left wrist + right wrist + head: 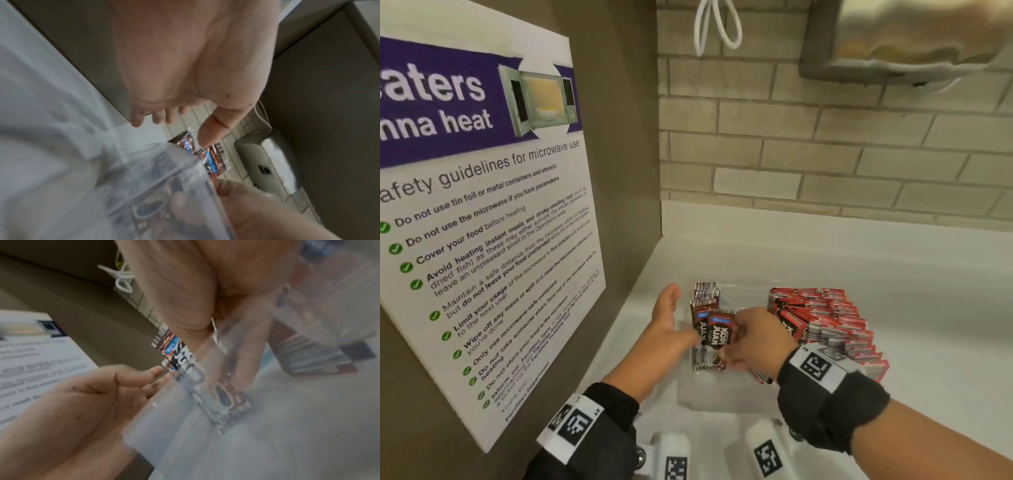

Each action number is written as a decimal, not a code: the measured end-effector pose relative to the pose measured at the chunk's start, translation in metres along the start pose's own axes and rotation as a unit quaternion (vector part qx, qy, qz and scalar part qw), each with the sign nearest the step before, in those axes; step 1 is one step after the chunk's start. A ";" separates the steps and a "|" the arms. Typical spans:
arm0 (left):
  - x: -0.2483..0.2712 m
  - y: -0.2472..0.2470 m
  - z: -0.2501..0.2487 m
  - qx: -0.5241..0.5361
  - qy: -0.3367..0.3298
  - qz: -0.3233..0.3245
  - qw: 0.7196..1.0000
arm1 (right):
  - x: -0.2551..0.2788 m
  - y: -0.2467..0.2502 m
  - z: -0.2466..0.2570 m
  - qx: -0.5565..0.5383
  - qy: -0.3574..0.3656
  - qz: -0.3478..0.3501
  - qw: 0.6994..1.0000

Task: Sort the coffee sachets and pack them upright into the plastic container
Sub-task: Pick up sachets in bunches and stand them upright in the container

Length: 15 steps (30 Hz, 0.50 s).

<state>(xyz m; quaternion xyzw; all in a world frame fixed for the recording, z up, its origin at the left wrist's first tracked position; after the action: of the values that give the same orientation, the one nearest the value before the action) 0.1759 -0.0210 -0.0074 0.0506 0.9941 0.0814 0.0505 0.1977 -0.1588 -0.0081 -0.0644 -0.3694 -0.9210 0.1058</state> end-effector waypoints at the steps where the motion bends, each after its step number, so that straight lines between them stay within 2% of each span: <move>1: 0.000 -0.004 0.008 -0.001 0.026 0.016 1.000 | -0.003 -0.003 0.000 0.019 0.000 -0.005 1.000; 3: 0.002 -0.011 0.016 -0.009 0.061 0.038 0.997 | -0.007 -0.007 0.003 0.042 0.003 -0.015 0.999; 9: -0.004 -0.025 0.020 -0.012 0.055 0.075 0.996 | -0.016 -0.020 0.001 0.059 -0.012 -0.006 0.998; 15: -0.013 -0.022 0.029 0.005 0.064 0.064 0.996 | -0.018 -0.028 0.005 0.116 -0.006 0.021 0.993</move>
<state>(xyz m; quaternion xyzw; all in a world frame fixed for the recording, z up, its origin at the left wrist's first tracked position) 0.1901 -0.0399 -0.0385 0.1088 0.9904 0.0830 -0.0184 0.2088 -0.1327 -0.0269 -0.0652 -0.4727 -0.8692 0.1298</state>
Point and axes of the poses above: each hand's wrist, its own x-axis away from the middle knuckle, its own y-axis out of the back of the hand, z = x × y, the point moved 7 cm from there along -x, towards the middle knuckle, and after that the axes turned 5 degrees about -y, right-handed, at the moved point
